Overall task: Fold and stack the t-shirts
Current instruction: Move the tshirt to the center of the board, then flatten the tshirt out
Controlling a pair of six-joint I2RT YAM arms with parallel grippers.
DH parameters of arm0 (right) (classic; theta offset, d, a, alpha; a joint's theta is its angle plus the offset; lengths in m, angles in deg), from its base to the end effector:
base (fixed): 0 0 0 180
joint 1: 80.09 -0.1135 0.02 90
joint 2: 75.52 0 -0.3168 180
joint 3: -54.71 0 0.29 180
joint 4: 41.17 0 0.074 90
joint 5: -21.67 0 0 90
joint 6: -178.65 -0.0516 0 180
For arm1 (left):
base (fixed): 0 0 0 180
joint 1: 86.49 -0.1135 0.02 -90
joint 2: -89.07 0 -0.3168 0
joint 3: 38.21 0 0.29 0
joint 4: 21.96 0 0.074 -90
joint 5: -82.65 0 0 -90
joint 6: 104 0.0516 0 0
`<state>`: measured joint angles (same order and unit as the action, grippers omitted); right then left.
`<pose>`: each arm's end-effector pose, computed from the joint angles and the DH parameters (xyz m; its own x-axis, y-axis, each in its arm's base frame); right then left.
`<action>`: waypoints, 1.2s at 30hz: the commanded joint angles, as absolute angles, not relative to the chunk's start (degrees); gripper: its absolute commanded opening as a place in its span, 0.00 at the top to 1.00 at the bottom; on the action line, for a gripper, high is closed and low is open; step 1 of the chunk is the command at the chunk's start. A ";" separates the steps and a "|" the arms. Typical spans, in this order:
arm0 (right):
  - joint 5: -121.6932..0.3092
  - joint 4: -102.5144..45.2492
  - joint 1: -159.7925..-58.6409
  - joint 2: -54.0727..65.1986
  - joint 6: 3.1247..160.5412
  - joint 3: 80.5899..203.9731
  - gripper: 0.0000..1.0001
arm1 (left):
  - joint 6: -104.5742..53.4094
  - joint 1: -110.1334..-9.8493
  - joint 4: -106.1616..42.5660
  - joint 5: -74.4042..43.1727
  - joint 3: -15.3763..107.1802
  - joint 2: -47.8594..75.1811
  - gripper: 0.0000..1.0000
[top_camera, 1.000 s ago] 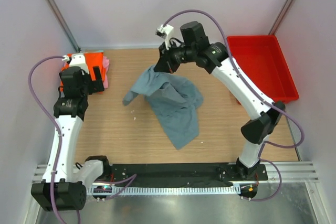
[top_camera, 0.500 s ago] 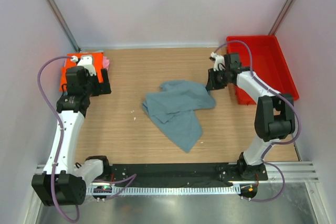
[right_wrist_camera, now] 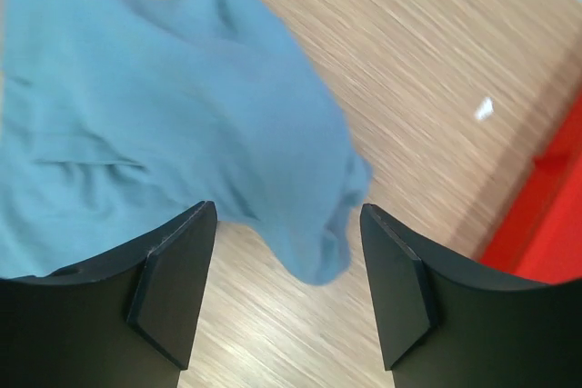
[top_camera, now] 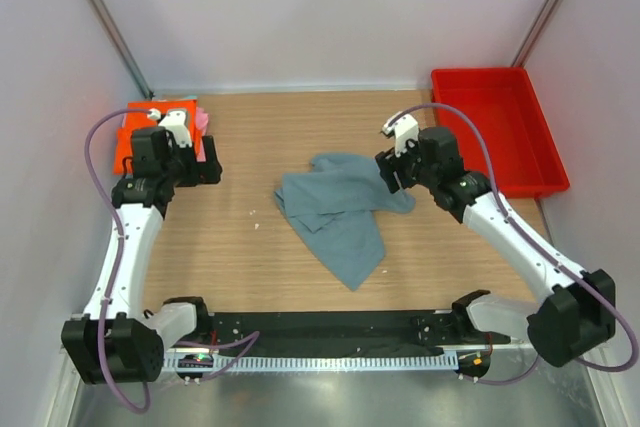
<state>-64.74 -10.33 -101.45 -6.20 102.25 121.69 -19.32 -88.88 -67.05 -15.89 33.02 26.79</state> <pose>0.2809 0.1133 0.3294 -0.3984 -0.4078 -0.8215 -0.5206 0.8380 -0.1635 0.2602 0.0032 0.3653 -0.5940 -0.1166 -0.7960 0.0236 0.9865 -0.1621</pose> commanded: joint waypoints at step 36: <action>-83.54 -21.50 -128.17 15.80 121.08 120.17 0.40 | -17.78 -89.30 -70.20 -25.90 33.06 21.04 0.04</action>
